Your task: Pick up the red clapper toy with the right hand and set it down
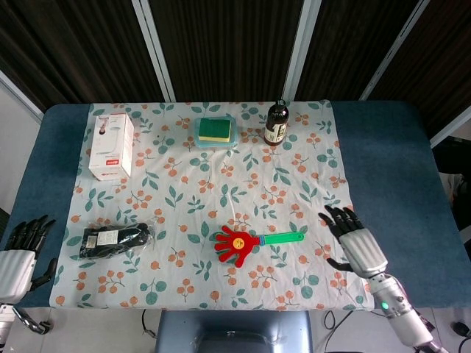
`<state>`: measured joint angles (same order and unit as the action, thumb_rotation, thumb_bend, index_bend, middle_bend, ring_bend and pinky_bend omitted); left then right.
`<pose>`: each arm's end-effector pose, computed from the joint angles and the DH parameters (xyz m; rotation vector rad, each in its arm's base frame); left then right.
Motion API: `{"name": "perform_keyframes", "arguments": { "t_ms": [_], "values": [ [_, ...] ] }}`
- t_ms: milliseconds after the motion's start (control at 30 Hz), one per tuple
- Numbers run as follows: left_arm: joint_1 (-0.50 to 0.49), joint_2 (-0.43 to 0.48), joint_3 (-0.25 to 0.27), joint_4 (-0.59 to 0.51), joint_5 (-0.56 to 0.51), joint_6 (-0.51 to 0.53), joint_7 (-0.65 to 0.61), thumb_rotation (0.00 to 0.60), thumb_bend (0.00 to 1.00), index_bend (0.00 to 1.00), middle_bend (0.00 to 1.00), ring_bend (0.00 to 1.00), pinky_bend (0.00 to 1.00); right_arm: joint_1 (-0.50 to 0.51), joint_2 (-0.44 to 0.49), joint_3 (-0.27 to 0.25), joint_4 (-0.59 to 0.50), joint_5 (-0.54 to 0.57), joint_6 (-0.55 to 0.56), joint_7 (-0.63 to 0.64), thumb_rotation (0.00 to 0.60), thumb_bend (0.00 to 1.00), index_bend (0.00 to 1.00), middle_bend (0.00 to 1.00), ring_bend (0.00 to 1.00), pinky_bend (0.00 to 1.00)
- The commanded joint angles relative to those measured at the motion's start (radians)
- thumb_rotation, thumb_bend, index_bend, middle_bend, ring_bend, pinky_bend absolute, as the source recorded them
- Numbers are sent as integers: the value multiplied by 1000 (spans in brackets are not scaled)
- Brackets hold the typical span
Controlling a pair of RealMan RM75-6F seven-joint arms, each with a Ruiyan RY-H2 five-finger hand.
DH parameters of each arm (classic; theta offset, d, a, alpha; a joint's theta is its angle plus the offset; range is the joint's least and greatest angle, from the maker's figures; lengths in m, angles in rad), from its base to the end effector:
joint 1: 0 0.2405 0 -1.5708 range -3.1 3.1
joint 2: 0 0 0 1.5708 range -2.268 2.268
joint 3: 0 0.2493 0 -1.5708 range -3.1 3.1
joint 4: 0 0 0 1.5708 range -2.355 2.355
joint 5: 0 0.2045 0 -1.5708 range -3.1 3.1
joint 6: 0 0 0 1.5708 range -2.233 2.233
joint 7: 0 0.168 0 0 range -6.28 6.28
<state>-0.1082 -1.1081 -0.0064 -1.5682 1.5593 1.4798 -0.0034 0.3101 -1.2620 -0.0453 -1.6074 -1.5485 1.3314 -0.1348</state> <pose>-0.3028 0.2026 0.1572 -1.4875 -0.8595 -0.8825 -0.2478 -0.2389 0.0751 1.7341 -0.8853 0.9345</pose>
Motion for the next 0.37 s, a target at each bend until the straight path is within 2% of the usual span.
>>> {"name": "perform_keyframes", "arguments": {
  "t_ms": [33,133,367],
  "values": [
    [-2,-9,5,-4,11,-2,20,600,446,0,0,0,7,-139,73,-59,-32,-50,181,-119,600,264,0,0,0,0],
    [-4,-23,5,0,23,5,45,600,446,0,0,0,6,-195,26,-32,16,-57,287,-90,600,264,0,0,0,0],
    [7,-43,9,-3,48,39,94,600,445,0,0,0,5,-212,54,-31,14,-89,293,-42,600,265,0,0,0,0]
  ]
}}
